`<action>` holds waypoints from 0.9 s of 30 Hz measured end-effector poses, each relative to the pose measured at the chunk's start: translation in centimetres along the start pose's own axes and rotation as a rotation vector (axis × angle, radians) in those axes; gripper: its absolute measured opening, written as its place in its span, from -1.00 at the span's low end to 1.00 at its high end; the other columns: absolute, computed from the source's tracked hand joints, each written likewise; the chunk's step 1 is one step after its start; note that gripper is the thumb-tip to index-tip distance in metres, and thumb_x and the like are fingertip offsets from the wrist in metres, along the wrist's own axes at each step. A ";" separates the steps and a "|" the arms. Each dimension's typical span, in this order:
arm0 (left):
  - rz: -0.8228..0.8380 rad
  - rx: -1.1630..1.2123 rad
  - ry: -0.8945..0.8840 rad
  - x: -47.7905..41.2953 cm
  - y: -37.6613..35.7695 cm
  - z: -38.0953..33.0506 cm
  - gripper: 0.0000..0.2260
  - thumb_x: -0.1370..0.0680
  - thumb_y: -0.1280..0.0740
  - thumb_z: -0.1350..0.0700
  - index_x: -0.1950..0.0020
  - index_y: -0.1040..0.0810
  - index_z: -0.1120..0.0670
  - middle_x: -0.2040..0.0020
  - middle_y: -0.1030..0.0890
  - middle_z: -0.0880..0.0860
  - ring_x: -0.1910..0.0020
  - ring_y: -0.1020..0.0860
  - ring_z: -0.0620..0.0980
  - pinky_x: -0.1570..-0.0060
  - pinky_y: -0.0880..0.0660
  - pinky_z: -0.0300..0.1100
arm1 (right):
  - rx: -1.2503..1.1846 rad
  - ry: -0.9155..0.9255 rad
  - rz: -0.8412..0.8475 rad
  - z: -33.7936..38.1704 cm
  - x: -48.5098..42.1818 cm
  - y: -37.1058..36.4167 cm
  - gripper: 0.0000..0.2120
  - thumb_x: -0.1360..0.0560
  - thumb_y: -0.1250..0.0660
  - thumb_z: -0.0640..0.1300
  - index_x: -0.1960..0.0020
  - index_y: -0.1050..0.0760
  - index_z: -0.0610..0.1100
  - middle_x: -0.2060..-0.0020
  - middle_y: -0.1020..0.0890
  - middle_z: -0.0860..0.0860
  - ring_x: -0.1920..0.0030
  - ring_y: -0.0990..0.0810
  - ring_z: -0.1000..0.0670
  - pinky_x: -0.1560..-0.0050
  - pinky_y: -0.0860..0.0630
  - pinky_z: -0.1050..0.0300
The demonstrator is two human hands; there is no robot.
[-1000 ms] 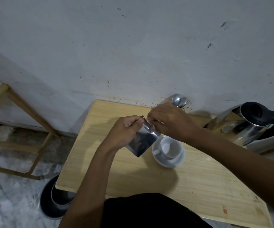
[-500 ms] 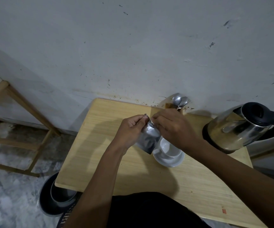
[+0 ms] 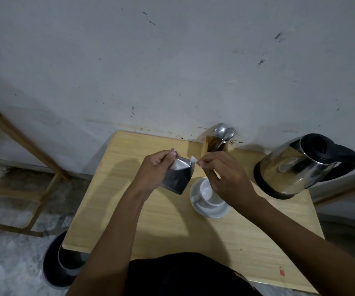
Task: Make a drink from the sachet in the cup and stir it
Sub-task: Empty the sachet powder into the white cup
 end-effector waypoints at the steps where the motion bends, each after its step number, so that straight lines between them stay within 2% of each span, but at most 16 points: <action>1: -0.013 0.002 0.006 -0.1 0.3 0.1 -0.76 -0.60 -0.24 0.03 0.08 -0.65 0.09 0.29 -0.59 -0.17 0.20 -0.52 -0.25 0.13 -0.43 -0.35 | -0.003 -0.032 -0.031 0.0 0.1 0.2 -0.95 -0.47 -0.38 -0.38 0.17 -0.61 -0.34 0.18 -0.68 -0.17 0.11 -0.58 -0.05 0.07 -0.53 0.11; 4: -0.093 0.016 0.003 -0.5 2.1 0.6 -0.78 -0.60 -0.25 0.03 0.07 -0.66 0.07 0.18 -0.61 -0.19 0.08 -0.54 -0.32 0.14 -0.40 -0.46 | -0.027 -0.153 -0.107 -0.5 0.7 1.0 -0.95 -0.45 -0.40 -0.41 0.18 -0.59 -0.33 0.18 -0.68 -0.15 0.11 -0.60 -0.02 0.04 -0.52 0.18; 6: -0.150 0.041 -0.006 -0.5 3.4 0.7 -0.76 -0.60 -0.24 0.04 0.19 -0.63 0.01 0.28 -0.59 -0.23 0.19 -0.53 -0.34 0.21 -0.40 -0.52 | -0.027 -0.245 -0.128 -1.0 1.4 1.6 -0.96 -0.46 -0.39 -0.38 0.17 -0.58 -0.32 0.16 -0.68 -0.10 0.08 -0.59 0.06 -0.01 -0.47 0.33; 8: -0.194 0.040 -0.018 -0.4 4.5 0.7 -0.68 -0.61 -0.22 0.01 0.34 -0.52 -0.02 0.38 -0.51 -0.18 0.29 -0.49 -0.31 0.24 -0.38 -0.55 | -0.081 -0.421 -0.106 -1.6 1.9 2.1 -0.96 -0.47 -0.41 -0.35 0.13 -0.58 -0.26 0.15 -0.64 0.02 0.08 -0.56 0.16 0.00 -0.43 0.44; 11: -0.199 0.051 0.001 -0.4 5.6 1.2 -0.68 -0.60 -0.23 -0.04 0.30 -0.52 0.06 0.31 -0.48 -0.10 0.26 -0.43 -0.21 0.09 -0.36 -0.36 | -0.255 -0.803 0.041 -2.8 2.9 0.8 -0.92 -0.52 -0.40 -0.21 0.05 -0.53 -0.05 0.18 -0.63 0.17 0.14 -0.58 0.19 0.11 -0.44 0.42; 13: -0.172 0.050 0.012 -0.1 5.7 1.3 -0.68 -0.58 -0.24 -0.07 0.22 -0.53 0.14 0.28 -0.44 -0.05 0.23 -0.38 -0.14 0.08 -0.32 -0.23 | -0.322 -0.930 0.135 -2.9 3.3 -1.2 -0.84 -0.53 -0.39 -0.14 -0.07 -0.47 0.01 0.20 -0.64 0.18 0.17 -0.60 0.23 0.18 -0.46 0.44; 16: -0.173 0.050 0.028 0.5 5.9 1.5 -0.72 -0.57 -0.26 -0.09 0.23 -0.55 0.06 0.27 -0.39 0.01 0.24 -0.35 -0.08 0.15 -0.28 -0.15 | -0.402 -0.998 0.184 -2.3 3.0 -4.4 -0.81 -0.55 -0.37 -0.15 -0.14 -0.47 -0.02 0.19 -0.65 0.14 0.17 -0.60 0.25 0.21 -0.45 0.50; 19: -0.194 0.065 0.049 1.1 5.9 1.8 -0.77 -0.57 -0.28 -0.06 0.20 -0.62 -0.01 0.28 -0.48 -0.03 0.21 -0.41 -0.07 0.13 -0.33 -0.15 | -0.420 -1.021 0.261 -2.0 2.3 -8.2 -0.92 -0.56 -0.33 -0.19 -0.02 -0.57 -0.07 0.18 -0.65 0.07 0.18 -0.61 0.11 0.26 -0.44 0.45; 23: -0.201 0.068 0.073 1.7 5.8 2.5 -0.77 -0.55 -0.29 -0.08 0.09 -0.65 0.03 0.20 -0.55 -0.01 0.15 -0.48 -0.05 0.06 -0.38 -0.13 | -0.361 -1.045 0.409 -2.7 2.6 -13.4 -0.87 -0.56 -0.31 -0.20 -0.02 -0.63 -0.14 0.11 -0.61 0.05 0.12 -0.55 0.05 0.11 -0.42 0.23; 25: -0.208 0.066 0.094 1.9 5.8 2.9 -0.78 -0.54 -0.29 -0.09 0.07 -0.66 -0.01 0.17 -0.58 0.00 0.11 -0.50 -0.02 0.05 -0.41 -0.12 | -0.363 -1.070 0.489 -3.0 3.4 -15.4 -0.83 -0.57 -0.29 -0.18 -0.07 -0.64 -0.17 0.09 -0.58 0.07 0.09 -0.52 0.06 0.04 -0.41 0.18; 27: -0.217 0.065 0.100 2.1 5.7 3.2 -0.80 -0.55 -0.29 -0.08 0.03 -0.66 -0.03 0.11 -0.63 0.01 0.07 -0.54 -0.02 0.01 -0.44 -0.13 | -0.366 -1.095 0.553 -3.2 4.0 -16.3 -0.77 -0.59 -0.28 -0.12 -0.19 -0.60 -0.16 -0.03 -0.58 0.04 -0.04 -0.54 0.02 -0.04 -0.42 0.15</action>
Point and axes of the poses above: each hand's wrist, its own x-axis away from the middle knuckle, its own y-axis out of the back of the hand, z = x × y, the point moved 4 cm from there along -x, towards the middle knuckle
